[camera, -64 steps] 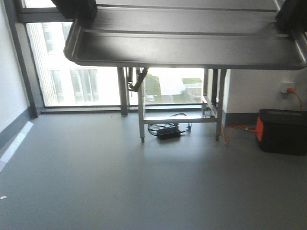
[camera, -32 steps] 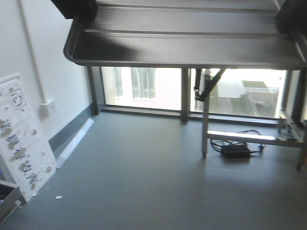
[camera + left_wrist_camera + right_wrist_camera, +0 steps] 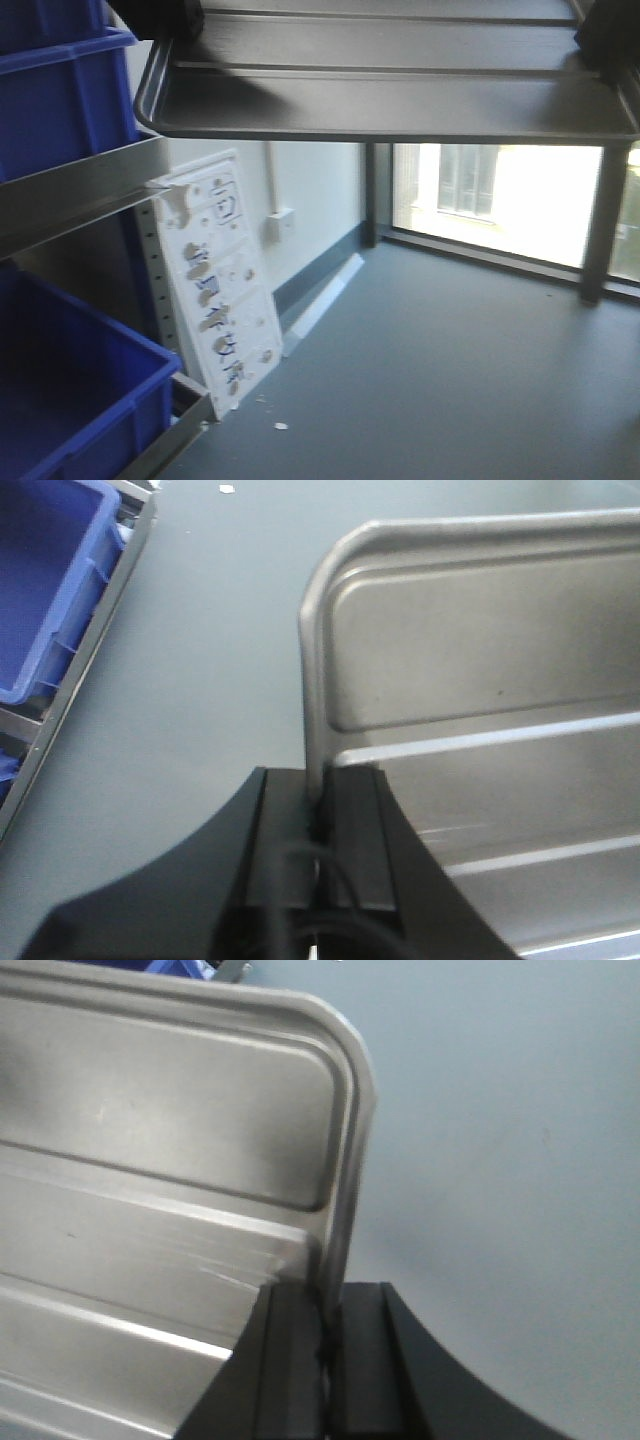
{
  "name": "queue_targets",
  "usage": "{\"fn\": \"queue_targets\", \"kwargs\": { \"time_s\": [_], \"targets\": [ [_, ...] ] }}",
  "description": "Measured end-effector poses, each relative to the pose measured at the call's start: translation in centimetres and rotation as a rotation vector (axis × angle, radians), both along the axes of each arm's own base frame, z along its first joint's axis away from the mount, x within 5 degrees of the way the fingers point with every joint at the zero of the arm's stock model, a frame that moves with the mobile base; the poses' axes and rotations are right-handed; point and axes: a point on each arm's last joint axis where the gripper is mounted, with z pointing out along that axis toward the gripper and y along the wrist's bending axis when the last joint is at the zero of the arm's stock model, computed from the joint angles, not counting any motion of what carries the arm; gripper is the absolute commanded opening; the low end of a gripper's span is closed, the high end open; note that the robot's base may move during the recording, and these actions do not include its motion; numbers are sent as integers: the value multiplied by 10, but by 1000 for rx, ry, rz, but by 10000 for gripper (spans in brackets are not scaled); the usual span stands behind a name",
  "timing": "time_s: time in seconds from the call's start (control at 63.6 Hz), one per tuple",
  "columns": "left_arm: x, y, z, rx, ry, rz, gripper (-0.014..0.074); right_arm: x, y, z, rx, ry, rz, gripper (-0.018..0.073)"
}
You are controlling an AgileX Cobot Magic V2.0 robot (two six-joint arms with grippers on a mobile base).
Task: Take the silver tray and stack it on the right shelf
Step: 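Hold the tray raised with both grippers while the base drives, then lower the held tray onto the larger grey-blue tray with both grippers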
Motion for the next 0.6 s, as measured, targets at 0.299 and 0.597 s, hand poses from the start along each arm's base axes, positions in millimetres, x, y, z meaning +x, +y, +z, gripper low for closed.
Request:
{"fn": "queue_targets", "kwargs": {
  "time_s": [0.299, 0.597],
  "targets": [
    [0, 0, 0, 0, 0, 0, -93, 0, 0, 0, 1, -2, 0, 57],
    [0, 0, 0, 0, 0, 0, -93, 0, 0, 0, 2, -5, 0, 57]
  ]
}}
